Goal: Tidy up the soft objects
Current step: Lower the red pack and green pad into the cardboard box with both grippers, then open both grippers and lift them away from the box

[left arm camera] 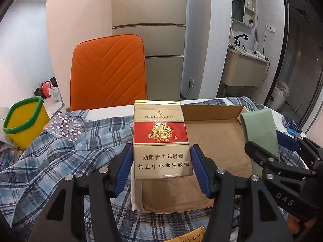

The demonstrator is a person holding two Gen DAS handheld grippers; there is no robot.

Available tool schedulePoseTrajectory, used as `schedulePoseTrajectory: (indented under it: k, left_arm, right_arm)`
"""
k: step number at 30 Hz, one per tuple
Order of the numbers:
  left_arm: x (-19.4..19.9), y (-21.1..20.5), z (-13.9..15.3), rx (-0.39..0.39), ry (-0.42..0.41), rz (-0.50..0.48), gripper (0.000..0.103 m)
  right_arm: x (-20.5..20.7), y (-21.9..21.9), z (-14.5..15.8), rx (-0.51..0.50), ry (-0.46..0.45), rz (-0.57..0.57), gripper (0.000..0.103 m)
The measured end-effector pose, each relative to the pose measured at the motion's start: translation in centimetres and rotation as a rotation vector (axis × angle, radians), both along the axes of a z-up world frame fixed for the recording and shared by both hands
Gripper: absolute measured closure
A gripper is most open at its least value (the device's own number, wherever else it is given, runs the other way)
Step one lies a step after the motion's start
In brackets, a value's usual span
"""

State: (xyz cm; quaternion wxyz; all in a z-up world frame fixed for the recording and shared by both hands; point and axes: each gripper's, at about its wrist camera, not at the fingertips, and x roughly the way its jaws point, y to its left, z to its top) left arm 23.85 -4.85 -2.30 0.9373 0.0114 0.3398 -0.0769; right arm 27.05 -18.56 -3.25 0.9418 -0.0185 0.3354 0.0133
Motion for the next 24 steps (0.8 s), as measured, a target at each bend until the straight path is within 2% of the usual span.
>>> schedulePoseTrajectory:
  k: [7, 9, 12, 14, 16, 24]
  left_arm:
    - [-0.1, 0.0, 0.1, -0.004, -0.009, 0.007, 0.046]
    - [-0.1, 0.1, 0.2, -0.008, -0.013, 0.011, 0.037]
    - [-0.2, 0.2, 0.3, 0.0, -0.021, 0.019, 0.035]
    - [-0.2, 0.2, 0.5, 0.002, -0.021, 0.024, 0.034]
    - [-0.4, 0.3, 0.7, -0.004, -0.033, 0.022, 0.034]
    - [-1.3, 0.2, 2.3, 0.013, -0.067, 0.033, 0.034]
  right_arm:
    - [0.1, -0.2, -0.2, 0.003, 0.0, -0.005, 0.032]
    - [0.1, -0.3, -0.3, 0.019, 0.003, -0.005, 0.032]
    - [0.3, -0.6, -0.3, 0.033, 0.014, -0.006, 0.032]
    - [0.2, -0.7, -0.2, 0.028, 0.007, -0.013, 0.03]
    - [0.0, -0.7, 0.0, 0.024, -0.008, -0.018, 0.021]
    - [-0.7, -0.8, 1.2, 0.027, -0.049, -0.023, 0.021]
